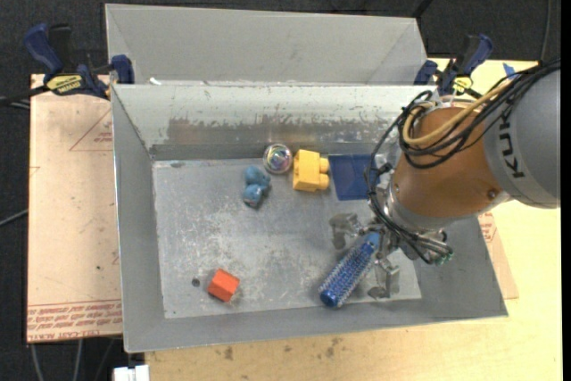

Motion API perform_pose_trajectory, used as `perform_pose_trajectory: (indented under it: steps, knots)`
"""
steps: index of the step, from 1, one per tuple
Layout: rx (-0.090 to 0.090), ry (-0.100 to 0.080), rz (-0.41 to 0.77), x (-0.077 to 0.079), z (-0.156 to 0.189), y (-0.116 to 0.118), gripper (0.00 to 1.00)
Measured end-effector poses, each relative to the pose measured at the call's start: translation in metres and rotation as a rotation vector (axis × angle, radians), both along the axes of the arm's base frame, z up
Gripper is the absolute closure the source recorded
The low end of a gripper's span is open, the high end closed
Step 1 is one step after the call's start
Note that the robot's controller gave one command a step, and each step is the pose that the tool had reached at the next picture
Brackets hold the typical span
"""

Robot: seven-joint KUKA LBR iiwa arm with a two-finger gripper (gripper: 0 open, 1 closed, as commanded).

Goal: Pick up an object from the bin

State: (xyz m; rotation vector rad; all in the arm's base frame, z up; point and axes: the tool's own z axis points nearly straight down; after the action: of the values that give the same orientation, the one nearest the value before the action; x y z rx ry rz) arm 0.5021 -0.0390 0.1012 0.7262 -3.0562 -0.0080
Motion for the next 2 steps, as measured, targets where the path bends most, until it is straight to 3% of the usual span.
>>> perform_pose_trajectory:
  steps: [1,2]
  knots:
    - [-0.002,-0.007,0.085,0.021,0.015,0.015,0.0]
    - [-0.003,0.001,0.277,0.015,-0.033,0.009,0.0]
